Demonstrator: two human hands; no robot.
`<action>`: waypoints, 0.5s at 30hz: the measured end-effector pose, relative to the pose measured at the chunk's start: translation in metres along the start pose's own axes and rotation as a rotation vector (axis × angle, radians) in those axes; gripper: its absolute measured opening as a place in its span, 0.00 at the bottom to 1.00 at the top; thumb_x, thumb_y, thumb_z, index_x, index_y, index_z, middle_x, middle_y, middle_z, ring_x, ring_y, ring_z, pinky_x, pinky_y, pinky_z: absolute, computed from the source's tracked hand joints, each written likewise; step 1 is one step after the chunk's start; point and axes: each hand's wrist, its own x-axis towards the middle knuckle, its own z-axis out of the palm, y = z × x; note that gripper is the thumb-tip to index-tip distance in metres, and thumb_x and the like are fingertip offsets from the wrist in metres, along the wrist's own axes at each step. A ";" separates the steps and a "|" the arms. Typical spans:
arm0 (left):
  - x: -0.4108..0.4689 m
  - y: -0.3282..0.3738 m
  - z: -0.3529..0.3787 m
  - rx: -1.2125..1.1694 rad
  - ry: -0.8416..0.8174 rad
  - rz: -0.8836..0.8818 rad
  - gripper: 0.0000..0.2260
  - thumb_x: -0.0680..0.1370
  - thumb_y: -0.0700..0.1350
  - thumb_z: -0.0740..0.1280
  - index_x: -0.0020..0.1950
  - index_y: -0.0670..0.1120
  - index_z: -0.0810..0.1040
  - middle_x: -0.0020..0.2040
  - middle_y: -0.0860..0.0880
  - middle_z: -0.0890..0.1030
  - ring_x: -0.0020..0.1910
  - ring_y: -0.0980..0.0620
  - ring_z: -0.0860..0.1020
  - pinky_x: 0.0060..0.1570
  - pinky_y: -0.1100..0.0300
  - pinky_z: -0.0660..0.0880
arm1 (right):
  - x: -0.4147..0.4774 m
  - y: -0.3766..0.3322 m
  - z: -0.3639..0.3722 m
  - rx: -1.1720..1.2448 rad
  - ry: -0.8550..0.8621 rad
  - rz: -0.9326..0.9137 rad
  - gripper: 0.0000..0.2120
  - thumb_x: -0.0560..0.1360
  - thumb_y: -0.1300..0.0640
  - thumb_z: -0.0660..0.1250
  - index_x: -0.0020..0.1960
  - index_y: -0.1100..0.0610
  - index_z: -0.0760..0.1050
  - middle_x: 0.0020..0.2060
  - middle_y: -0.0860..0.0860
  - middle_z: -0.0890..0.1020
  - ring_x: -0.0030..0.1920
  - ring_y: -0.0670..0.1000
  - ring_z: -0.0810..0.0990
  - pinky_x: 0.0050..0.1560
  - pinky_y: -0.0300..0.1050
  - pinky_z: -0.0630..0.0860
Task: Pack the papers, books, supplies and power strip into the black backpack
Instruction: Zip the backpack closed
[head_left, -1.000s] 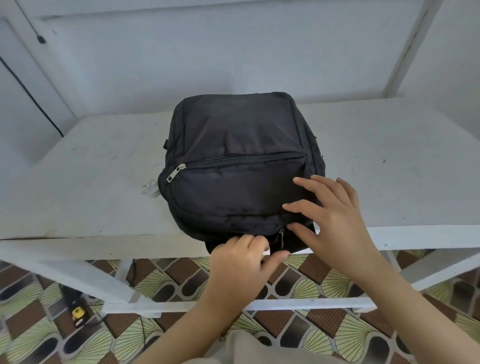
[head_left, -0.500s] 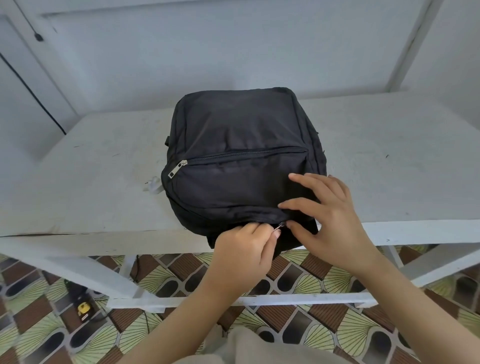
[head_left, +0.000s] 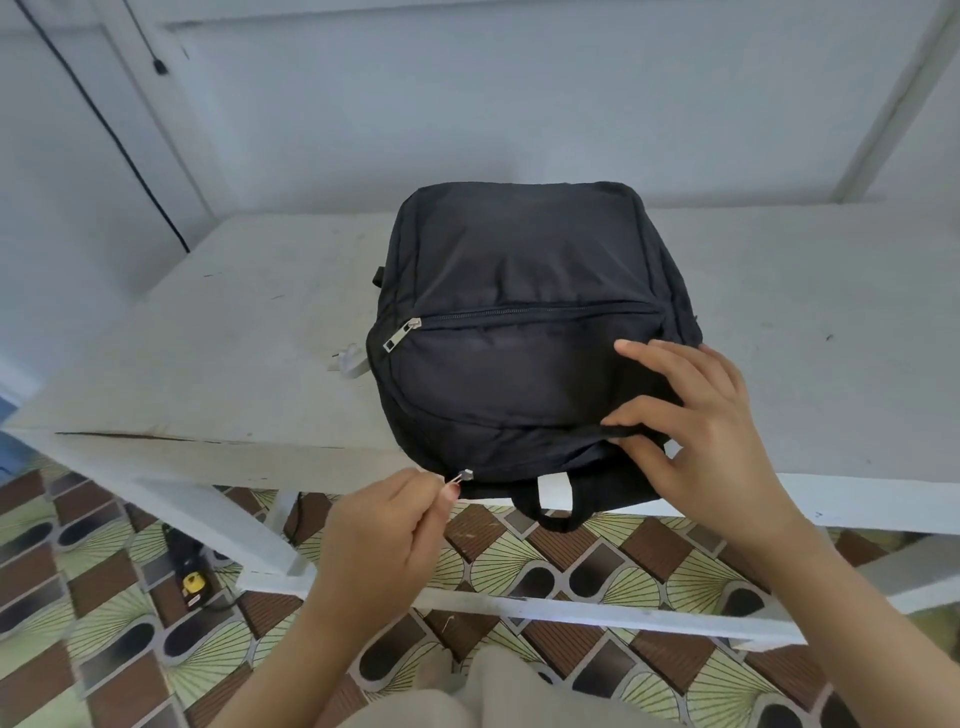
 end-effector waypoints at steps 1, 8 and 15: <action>-0.002 -0.005 -0.004 0.022 0.001 -0.023 0.20 0.81 0.50 0.54 0.35 0.44 0.78 0.28 0.54 0.74 0.24 0.59 0.69 0.21 0.69 0.64 | 0.001 0.000 0.000 0.005 -0.002 -0.003 0.10 0.71 0.52 0.62 0.40 0.52 0.81 0.64 0.54 0.75 0.66 0.56 0.68 0.67 0.61 0.62; -0.001 -0.037 -0.021 0.158 0.078 -0.099 0.20 0.80 0.51 0.54 0.37 0.43 0.78 0.28 0.53 0.74 0.24 0.59 0.64 0.24 0.72 0.58 | 0.004 0.003 0.001 0.007 0.025 -0.068 0.03 0.68 0.59 0.69 0.40 0.57 0.82 0.61 0.54 0.77 0.63 0.58 0.72 0.62 0.61 0.68; 0.009 -0.056 -0.025 0.134 0.027 -0.174 0.14 0.78 0.53 0.56 0.36 0.50 0.73 0.28 0.59 0.66 0.25 0.59 0.65 0.25 0.72 0.59 | 0.019 0.001 -0.015 -0.051 -0.267 -0.070 0.08 0.64 0.54 0.78 0.40 0.48 0.81 0.64 0.51 0.76 0.66 0.57 0.70 0.64 0.56 0.65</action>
